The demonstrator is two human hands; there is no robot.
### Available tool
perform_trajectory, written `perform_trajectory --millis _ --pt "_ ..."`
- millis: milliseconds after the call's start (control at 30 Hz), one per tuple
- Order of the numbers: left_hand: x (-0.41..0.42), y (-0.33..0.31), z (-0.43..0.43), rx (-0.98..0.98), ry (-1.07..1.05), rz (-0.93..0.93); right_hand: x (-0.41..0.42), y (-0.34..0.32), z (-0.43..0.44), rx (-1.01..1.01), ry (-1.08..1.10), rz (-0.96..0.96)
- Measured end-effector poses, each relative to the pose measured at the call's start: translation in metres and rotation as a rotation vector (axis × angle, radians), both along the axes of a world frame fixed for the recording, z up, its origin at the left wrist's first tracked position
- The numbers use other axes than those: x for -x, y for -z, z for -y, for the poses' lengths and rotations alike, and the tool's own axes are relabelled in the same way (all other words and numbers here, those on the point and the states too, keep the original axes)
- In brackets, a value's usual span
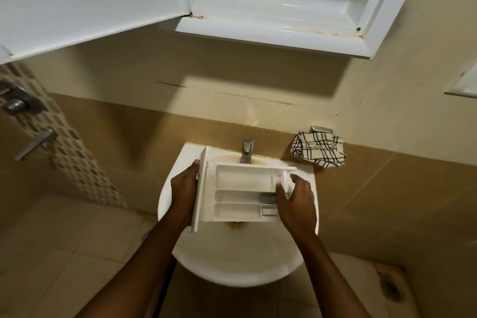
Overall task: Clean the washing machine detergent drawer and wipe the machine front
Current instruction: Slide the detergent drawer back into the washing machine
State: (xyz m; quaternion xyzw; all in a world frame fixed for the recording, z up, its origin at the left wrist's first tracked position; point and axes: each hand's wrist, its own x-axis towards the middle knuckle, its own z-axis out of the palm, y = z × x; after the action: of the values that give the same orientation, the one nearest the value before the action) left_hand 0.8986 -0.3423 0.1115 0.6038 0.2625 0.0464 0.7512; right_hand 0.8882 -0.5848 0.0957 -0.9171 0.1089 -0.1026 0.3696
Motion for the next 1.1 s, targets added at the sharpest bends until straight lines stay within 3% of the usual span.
perform_trajectory --millis 133,367,667,1000,1100 --pt "0.022 -0.005 -0.027 -0.009 -0.029 0.028 0.013 0.004 -0.022 -0.176 -0.079 -0.195" --pt "0.079 -0.007 -0.094 -0.009 -0.016 0.077 0.049 0.003 -0.090 -0.173 -0.072 -0.103" --pt "0.202 0.009 -0.195 0.066 -0.047 0.008 0.132 0.026 -0.194 -0.229 -0.138 -0.128" --pt "0.369 0.002 -0.235 0.009 -0.455 0.092 0.220 0.022 -0.270 -0.313 -0.495 -0.138" --pt "0.432 0.001 -0.236 -0.069 -0.607 0.023 0.257 0.024 -0.287 -0.325 -0.635 -0.164"
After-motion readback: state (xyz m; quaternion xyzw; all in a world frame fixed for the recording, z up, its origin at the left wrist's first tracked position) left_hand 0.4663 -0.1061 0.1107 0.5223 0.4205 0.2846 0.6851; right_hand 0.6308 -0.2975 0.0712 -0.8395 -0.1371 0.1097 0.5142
